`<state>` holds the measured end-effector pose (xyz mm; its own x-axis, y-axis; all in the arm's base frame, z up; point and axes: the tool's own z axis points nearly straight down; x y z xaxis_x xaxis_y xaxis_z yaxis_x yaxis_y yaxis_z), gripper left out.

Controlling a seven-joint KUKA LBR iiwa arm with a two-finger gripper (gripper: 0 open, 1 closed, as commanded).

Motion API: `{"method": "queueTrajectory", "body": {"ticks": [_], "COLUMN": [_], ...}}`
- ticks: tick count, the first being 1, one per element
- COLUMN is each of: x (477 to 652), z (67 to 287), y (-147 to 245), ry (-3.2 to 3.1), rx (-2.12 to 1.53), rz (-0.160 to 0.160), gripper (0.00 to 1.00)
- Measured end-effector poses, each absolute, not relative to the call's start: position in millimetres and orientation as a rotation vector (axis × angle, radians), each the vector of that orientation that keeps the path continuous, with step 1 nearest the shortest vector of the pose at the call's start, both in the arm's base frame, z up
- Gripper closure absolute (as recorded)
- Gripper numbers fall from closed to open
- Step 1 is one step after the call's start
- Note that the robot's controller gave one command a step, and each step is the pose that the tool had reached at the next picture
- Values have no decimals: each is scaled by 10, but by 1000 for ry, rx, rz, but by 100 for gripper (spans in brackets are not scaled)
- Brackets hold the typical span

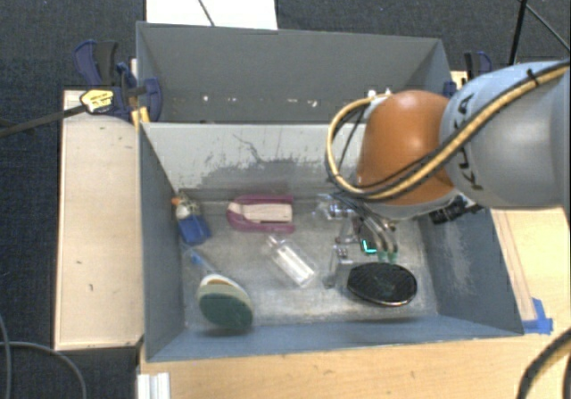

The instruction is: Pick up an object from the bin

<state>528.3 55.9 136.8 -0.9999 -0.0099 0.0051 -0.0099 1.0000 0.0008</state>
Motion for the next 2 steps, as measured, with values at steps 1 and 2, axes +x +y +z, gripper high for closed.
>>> {"method": "queueTrajectory", "body": {"ticks": [1, 2], "x": [4820, 5188], "z": [2364, 2040], "y": [828, 710], "ry": [-3074, -3144], "rx": [684, -140], "rz": [-1, -2], "gripper": [0, 0]}}
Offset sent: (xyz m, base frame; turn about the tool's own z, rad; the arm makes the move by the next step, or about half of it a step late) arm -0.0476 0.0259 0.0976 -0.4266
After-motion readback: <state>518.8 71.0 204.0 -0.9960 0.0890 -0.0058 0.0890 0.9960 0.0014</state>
